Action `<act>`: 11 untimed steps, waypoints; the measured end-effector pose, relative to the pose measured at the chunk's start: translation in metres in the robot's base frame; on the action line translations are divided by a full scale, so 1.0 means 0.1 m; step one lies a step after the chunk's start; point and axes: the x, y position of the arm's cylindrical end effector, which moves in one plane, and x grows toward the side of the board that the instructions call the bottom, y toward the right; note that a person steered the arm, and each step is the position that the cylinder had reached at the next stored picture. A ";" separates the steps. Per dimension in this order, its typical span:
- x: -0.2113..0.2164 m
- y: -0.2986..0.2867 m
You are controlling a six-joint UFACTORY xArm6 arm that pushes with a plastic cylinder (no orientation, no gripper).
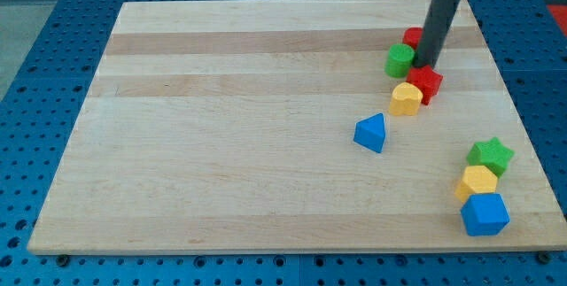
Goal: Place the red circle towards the top right side of the green circle
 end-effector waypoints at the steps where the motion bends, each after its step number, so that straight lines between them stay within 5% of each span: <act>1: 0.00 -0.05; 3: -0.45 0.60; 5: -0.79 0.37; 10: 0.09 -0.24; 11: -0.17 -0.16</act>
